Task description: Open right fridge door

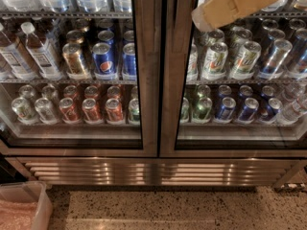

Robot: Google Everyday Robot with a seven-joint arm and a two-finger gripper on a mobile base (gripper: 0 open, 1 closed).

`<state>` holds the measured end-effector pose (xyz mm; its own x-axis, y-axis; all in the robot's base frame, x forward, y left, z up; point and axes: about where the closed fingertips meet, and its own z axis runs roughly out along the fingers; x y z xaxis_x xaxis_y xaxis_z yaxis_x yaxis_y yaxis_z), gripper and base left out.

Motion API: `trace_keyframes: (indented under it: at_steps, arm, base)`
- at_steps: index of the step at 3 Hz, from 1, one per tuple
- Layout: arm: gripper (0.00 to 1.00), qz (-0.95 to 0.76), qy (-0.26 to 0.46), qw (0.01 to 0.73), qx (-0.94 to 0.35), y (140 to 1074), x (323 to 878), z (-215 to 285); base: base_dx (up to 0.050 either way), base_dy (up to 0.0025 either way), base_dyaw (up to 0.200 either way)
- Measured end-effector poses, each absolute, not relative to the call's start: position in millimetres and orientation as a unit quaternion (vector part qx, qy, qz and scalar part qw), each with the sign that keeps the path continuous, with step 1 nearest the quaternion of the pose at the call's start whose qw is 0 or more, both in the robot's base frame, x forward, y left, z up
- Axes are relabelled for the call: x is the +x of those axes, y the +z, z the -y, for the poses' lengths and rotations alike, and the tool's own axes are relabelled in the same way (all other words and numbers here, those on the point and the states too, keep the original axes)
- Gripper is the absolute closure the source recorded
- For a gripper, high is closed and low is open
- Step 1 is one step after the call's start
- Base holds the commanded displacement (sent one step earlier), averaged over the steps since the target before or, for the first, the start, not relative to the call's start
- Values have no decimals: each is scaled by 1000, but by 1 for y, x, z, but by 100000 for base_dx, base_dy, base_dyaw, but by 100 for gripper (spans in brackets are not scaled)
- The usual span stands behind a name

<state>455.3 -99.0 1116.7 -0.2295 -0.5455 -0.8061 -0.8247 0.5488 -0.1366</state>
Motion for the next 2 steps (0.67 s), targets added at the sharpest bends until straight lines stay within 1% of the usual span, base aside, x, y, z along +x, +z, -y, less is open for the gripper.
trace_keyframes:
  at_steps: [1,2]
  arm:
    - [0,-790,98,451,-404,1147,404,112]
    - [0,-788,90,456,-403,1156,394,110]
  base:
    - [0,0,0]
    - [0,0,0]
